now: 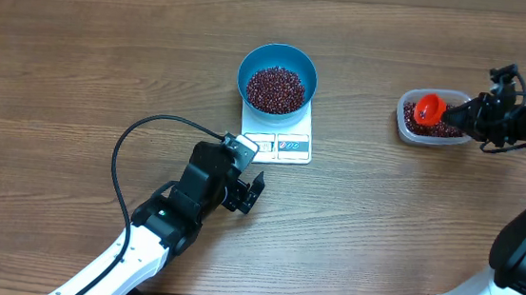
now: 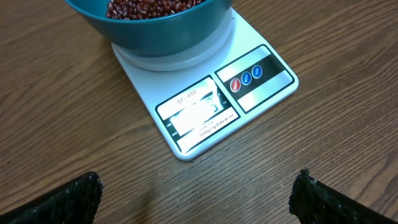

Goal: Scoop item into bowl and weigh 150g on scale
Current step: 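Scoop a few beans from the tub with the right gripper, then carry the scoop over the teal bowl and pour the beans in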

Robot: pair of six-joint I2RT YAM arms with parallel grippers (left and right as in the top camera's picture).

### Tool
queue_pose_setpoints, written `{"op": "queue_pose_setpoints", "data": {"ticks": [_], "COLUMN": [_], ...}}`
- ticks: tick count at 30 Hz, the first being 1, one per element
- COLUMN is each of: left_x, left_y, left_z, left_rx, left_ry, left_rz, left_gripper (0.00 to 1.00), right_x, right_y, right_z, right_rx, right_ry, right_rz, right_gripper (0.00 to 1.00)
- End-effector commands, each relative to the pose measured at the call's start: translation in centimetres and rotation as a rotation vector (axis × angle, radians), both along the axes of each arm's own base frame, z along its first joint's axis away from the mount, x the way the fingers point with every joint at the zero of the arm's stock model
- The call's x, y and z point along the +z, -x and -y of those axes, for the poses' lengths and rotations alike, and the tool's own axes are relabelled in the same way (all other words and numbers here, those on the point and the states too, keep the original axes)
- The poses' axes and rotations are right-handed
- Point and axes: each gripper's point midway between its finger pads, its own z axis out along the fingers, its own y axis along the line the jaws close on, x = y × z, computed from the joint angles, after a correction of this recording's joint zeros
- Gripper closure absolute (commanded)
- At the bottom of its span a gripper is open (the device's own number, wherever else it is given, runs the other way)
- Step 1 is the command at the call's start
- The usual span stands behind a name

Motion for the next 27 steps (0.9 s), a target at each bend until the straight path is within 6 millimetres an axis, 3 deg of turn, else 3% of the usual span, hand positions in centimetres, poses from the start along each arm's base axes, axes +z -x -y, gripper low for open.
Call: {"op": "queue_pose_setpoints", "data": {"ticks": [1, 9, 21, 27], "left_x": [-0.4, -0.4, -0.4, -0.4], "left_y": [0.1, 0.1, 0.1, 0.1], "left_z": [0.1, 0.1, 0.1, 0.1], "left_rx": [0.005, 0.005, 0.005, 0.005], "left_ry": [0.003, 0.003, 0.003, 0.002], "left_rz": [-0.013, -0.013, -0.013, -0.013], "left_gripper": [0.00, 0.00, 0.00, 0.00], "right_x": [4.6, 9.3, 10.4, 10.1], "right_y": [-0.2, -0.3, -2.1, -3.2], "right_z": [-0.7, -4.0, -14.1, -17.9], "right_rx": [0.025, 0.097, 0.286, 0.312], "right_ry": [-0.013, -0.103, -0.120, -0.047], "right_rz": [0.130, 0.269, 0.325, 0.343], "right_gripper": [0.96, 0.96, 0.96, 0.96]}}
